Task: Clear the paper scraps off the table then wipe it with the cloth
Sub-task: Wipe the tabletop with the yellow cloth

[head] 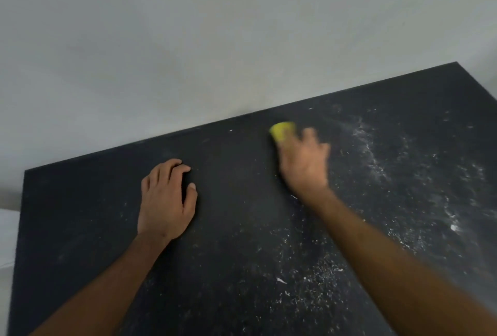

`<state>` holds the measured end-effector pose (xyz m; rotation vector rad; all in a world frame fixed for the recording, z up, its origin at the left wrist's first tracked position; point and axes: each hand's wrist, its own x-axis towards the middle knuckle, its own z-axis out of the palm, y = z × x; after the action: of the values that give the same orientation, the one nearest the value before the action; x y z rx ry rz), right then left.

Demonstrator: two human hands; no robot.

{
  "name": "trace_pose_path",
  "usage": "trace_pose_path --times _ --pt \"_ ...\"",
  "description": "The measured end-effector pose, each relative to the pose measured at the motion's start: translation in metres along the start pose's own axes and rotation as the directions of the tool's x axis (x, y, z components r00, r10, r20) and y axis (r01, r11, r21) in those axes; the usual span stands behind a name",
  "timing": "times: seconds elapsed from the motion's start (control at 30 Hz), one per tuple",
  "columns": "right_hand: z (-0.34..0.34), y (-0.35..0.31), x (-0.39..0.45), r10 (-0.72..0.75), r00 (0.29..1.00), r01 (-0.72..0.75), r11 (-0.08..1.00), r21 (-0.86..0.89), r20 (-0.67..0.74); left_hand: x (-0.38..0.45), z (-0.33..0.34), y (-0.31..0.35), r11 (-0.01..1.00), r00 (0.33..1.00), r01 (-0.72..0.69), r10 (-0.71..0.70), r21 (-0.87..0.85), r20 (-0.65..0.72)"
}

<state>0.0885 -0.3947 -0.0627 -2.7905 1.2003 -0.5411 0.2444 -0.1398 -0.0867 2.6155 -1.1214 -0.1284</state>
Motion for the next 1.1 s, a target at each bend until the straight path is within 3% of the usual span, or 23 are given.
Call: trace_pose_path --times 0.07,0.13,0.2,0.27,0.33,0.4,0.43,0.5,0.57,0.63,0.73,0.8,0.87,0.93,1.0,1.07,1.1 --pt "0.0 -0.053 -0.043 -0.322 0.938 0.31 0.945 0.1 0.13 0.0 0.001 0.0 1.0 1.0 -0.002 0.002 0.023 0.003" --pt "0.001 -0.05 -0.062 -0.414 0.894 0.385 0.906 0.176 0.173 0.0 0.0 0.002 0.998 1.0 -0.005 0.005 0.055 0.003" --pt "0.003 0.001 -0.053 -0.268 0.958 0.26 0.962 0.084 0.103 -0.003 0.0 0.011 0.998 1.0 0.006 -0.006 0.059 0.001" --pt "-0.001 0.074 -0.029 0.03 0.999 -0.029 0.999 -0.037 0.038 -0.009 0.003 0.036 0.999 1.0 -0.011 0.011 0.031 0.001" --pt "-0.019 0.144 -0.004 0.3 0.953 -0.297 0.952 -0.074 0.044 -0.016 0.012 0.077 0.998 0.998 -0.061 0.061 -0.019 0.001" --pt "-0.035 0.171 0.004 0.379 0.925 -0.379 0.923 -0.071 -0.012 -0.021 0.026 0.127 0.991 0.995 -0.096 0.095 -0.096 -0.012" --pt "-0.04 0.165 -0.002 0.329 0.944 -0.329 0.94 -0.086 -0.016 -0.022 0.034 0.152 0.985 0.996 -0.087 0.085 -0.147 -0.023" --pt "-0.044 0.132 -0.037 -0.004 0.998 0.008 0.998 -0.063 0.065 -0.022 0.052 0.199 0.968 0.998 -0.03 0.015 -0.248 -0.059" --pt "-0.05 0.105 -0.088 -0.314 0.921 0.315 0.949 0.033 0.231 -0.022 0.065 0.238 0.946 0.993 0.022 -0.059 -0.324 -0.104" --pt "-0.05 0.132 -0.098 -0.357 0.91 0.342 0.934 0.102 0.213 -0.022 0.072 0.267 0.94 0.991 0.027 -0.069 -0.34 -0.111" --pt "-0.051 0.234 -0.055 0.004 0.995 0.001 0.999 -0.05 0.095 -0.018 0.083 0.295 0.978 0.996 -0.087 0.087 -0.189 -0.008" --pt "-0.061 0.307 -0.024 0.257 0.964 -0.252 0.964 -0.079 0.064 -0.016 0.094 0.313 0.977 0.975 -0.186 0.196 -0.103 0.1" --pt "-0.074 0.336 -0.012 0.301 0.953 -0.3 0.952 -0.069 0.014 -0.015 0.106 0.332 0.975 0.963 -0.21 0.22 -0.077 0.156" --pt "-0.083 0.327 -0.031 0.181 0.983 -0.182 0.982 -0.042 -0.019 -0.016 0.115 0.345 0.98 0.967 -0.195 0.198 -0.036 0.16" --pt "-0.093 0.291 -0.083 -0.083 0.993 0.078 0.995 0.061 0.08 -0.017 0.118 0.348 0.983 0.974 -0.183 0.18 0.008 0.135" --pt "-0.104 0.263 -0.146 -0.344 0.906 0.311 0.936 0.165 0.248 -0.017 0.116 0.348 0.982 0.975 -0.189 0.185 0.025 0.126" --pt "-0.104 0.269 -0.16 -0.381 0.89 0.347 0.922 0.17 0.251 -0.017 0.116 0.348 0.982 0.975 -0.188 0.183 0.031 0.128"
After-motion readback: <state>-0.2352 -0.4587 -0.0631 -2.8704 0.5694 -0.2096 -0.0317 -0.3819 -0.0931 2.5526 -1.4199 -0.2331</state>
